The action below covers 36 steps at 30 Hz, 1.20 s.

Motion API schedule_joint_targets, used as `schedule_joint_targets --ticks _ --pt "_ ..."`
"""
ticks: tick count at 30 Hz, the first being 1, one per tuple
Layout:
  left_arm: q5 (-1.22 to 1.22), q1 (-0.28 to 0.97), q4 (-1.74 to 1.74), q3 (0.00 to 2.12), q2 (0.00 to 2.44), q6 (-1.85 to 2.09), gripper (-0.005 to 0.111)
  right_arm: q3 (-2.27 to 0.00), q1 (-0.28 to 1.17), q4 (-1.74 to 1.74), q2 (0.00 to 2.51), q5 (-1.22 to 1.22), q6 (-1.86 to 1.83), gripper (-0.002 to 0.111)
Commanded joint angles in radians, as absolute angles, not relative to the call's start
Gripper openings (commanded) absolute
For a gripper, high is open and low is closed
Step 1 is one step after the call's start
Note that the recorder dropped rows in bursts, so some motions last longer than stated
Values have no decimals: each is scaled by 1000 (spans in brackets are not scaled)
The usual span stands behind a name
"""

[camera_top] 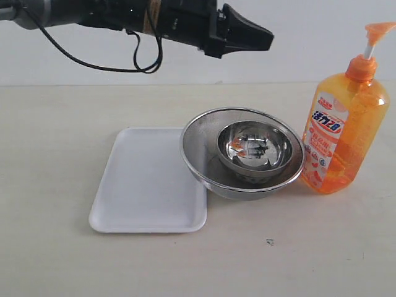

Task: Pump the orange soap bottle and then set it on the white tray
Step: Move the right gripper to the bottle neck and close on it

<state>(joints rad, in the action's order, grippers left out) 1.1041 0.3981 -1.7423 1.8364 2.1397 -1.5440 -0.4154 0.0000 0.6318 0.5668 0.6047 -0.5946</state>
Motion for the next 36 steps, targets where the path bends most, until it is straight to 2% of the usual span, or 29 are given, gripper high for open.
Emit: schedule_joint_targets --ticks 1,3,4,6,14,19,25,30,32,36 --pt "1071 352 -1744 1846 2126 -1556 5 -410 -3 592 559 636 -509 36" --pt "1054 342 -1744 1846 2130 -1556 5 -410 -3 589 559 632 -491 60" --pt "1028 340 -1744 1846 2134 -1556 5 -410 -3 585 559 625 -468 82" --pt "992 340 -1744 1846 2139 -1556 5 -408 -3 582 559 628 -455 89" --pt "879 367 -1744 1849 2190 -1526 5 -408 -3 535 570 540 -457 89" --pt "887 376 -1543 1850 2271 -1436 5 -408 0 575 688 452 -453 89" --pt "885 413 -1518 1912 2341 -1396 5 -408 0 623 861 328 -487 89" --pt "887 423 -1514 2000 2400 -1441 5 -322 0 643 880 105 -508 89" --pt "887 423 -1514 2024 2418 -1459 5 -287 27 650 880 27 -508 89" --pt "893 427 -1517 2070 2449 -1515 5 -263 190 635 880 -56 -561 89"
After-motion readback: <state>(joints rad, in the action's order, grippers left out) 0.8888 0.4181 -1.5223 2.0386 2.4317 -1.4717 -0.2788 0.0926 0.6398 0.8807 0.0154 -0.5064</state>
